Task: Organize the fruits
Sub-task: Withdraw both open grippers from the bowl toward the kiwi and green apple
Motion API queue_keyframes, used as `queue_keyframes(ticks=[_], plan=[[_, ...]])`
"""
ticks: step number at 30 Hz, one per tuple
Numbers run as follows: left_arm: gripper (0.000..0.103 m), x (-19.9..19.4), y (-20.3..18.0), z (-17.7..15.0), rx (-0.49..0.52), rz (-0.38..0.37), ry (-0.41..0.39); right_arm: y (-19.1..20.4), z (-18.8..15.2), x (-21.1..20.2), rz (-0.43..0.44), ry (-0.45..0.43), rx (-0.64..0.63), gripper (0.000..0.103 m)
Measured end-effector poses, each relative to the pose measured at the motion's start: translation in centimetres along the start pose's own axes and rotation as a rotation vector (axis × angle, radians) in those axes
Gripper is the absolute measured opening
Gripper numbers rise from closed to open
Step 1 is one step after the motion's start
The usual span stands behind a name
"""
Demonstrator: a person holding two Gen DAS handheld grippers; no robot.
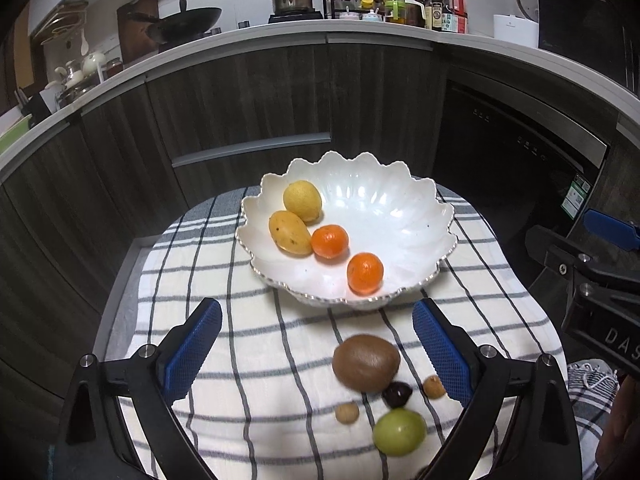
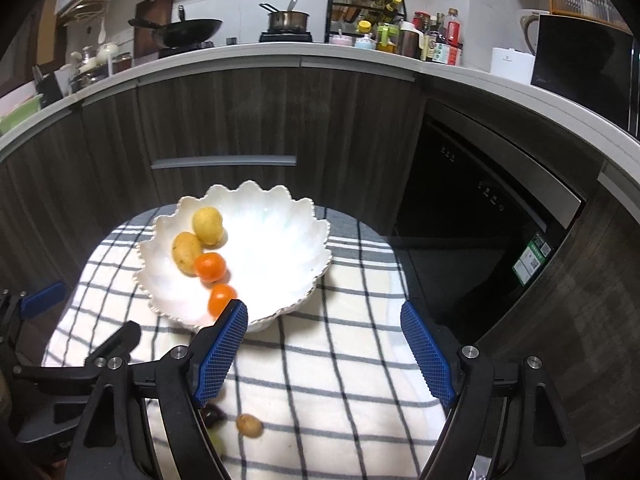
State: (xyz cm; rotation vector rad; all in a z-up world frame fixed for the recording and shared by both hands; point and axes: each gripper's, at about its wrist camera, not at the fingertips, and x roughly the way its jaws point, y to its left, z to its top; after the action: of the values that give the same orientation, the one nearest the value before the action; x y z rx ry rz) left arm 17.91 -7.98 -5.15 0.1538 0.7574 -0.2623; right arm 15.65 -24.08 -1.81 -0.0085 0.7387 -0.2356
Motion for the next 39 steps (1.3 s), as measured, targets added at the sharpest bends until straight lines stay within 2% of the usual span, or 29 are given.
queue_keyframes(ticks=[4, 11, 26, 33, 39], plan=[[0.097, -1.0, 0.1, -0.8, -0.015, 0.009, -0.011, 0.4, -0.8, -1.2, 0.015, -0.011, -0.016, 0.080], [0.097, -2.3, 0.3, -2.3, -0.022, 0.018, -0.019, 0.2, -2.2, -2.1, 0.039, -0.003, 0.029, 0.080], [0.097, -4.4, 0.5, -5.0, -0.014, 0.058, -0.052, 1.2, -5.0, -2.6, 0.074, 0.019, -0.008, 0.080], [0.097, -3.8, -1.1, -7.1, 0.007, 0.034, -0.034, 0.4, -7.1, -2.8, 0.021, 0.031, -0.022, 0.080], [0.097, -3.2, -3.2, -9.8, 0.024, -0.020, 0.017, -1.1, -9.5, -2.9, -0.021, 0.053, -0.031, 0.080]])
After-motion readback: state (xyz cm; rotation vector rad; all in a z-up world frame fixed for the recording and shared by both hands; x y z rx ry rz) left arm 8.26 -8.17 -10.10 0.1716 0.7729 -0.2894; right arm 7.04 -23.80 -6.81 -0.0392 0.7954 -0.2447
